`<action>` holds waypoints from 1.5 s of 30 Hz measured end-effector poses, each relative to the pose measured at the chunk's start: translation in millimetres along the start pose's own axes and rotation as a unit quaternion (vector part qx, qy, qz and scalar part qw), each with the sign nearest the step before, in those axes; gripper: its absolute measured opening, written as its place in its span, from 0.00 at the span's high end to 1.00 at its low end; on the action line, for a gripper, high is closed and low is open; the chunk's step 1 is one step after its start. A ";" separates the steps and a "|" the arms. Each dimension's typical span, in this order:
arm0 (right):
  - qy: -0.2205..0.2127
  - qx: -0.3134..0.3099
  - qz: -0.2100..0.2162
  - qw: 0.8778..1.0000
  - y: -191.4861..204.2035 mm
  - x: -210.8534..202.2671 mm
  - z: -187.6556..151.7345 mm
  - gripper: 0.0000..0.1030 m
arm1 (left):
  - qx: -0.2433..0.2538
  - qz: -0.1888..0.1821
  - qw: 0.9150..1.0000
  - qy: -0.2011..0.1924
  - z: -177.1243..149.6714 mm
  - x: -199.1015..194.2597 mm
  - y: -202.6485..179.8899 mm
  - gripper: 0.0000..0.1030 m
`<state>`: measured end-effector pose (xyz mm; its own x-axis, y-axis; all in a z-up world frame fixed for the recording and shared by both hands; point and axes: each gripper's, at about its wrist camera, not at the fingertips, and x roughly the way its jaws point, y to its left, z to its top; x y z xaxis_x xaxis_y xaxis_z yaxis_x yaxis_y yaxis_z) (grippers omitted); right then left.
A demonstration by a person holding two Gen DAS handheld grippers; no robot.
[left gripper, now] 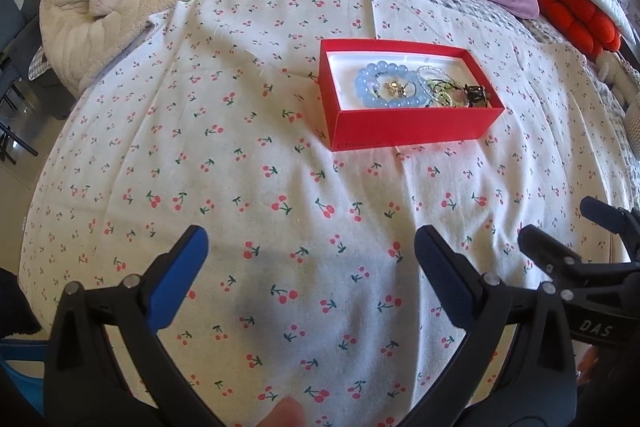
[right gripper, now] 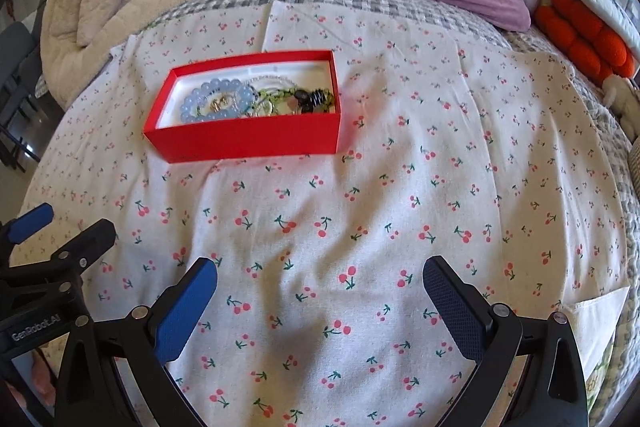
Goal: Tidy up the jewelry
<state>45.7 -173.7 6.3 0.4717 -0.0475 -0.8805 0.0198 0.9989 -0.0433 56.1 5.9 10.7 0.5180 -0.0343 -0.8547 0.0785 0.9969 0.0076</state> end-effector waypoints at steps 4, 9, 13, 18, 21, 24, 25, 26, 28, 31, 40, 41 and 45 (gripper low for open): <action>0.002 0.003 0.002 1.000 -0.7 0.4 0.1 0.00 | 0.005 0.001 1.000 -0.004 -0.1 -2.1 -1.5 0.01; -0.001 0.003 0.000 1.000 -3.0 -2.6 -0.4 0.00 | -0.003 0.011 1.000 -0.005 -0.9 -1.6 0.3 0.01; -0.003 0.000 0.001 1.000 -2.5 -6.2 -1.2 0.00 | -0.002 0.014 1.000 -0.004 -2.2 -1.3 -0.7 0.01; -0.007 -0.001 0.000 1.000 -2.5 -8.5 -0.9 0.00 | -0.001 0.014 1.000 -0.005 -2.7 -2.2 -2.3 0.01; -0.007 -0.002 -0.002 1.000 -1.9 -8.1 -1.0 0.00 | -0.002 0.013 1.000 -0.006 -2.7 -3.1 -1.8 0.01; -0.009 -0.004 -0.004 1.000 -0.7 -8.3 -1.1 0.00 | -0.005 0.012 1.000 -0.006 -2.1 -4.2 -0.6 0.01; -0.009 -0.004 -0.005 1.000 -0.7 -8.2 -1.1 0.00 | -0.005 0.011 1.000 -0.007 -2.1 -4.4 -0.5 0.01; -0.010 -0.004 -0.005 1.000 -0.7 -8.4 -1.0 0.00 | -0.006 0.011 1.000 -0.007 -2.0 -4.6 -0.2 0.01; -0.010 -0.004 -0.006 1.000 -0.7 -8.2 -0.9 0.00 | -0.005 0.011 1.000 -0.008 -2.2 -4.8 -0.4 0.01; -0.010 -0.005 -0.006 1.000 -0.4 -7.9 -0.8 0.00 | -0.005 0.012 1.000 -0.009 -2.0 -5.0 -0.9 0.01; -0.013 -0.008 -0.008 1.000 -0.3 -7.5 -0.8 0.00 | -0.005 0.010 1.000 -0.011 -2.1 -7.2 -1.8 0.01; -0.013 -0.008 -0.009 1.000 -0.5 -7.3 -0.7 0.00 | -0.004 0.010 1.000 -0.011 -2.2 -7.0 -1.8 0.01; -0.012 -0.005 -0.009 1.000 -1.2 -7.1 -1.0 0.00 | -0.003 0.010 1.000 -0.013 -2.3 -8.3 -1.9 0.01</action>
<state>41.5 -174.6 12.1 0.4932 -0.0659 -0.8674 0.0202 0.9977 -0.0643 49.6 4.5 16.5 0.5412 -0.0167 -0.8407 0.0630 0.9978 0.0207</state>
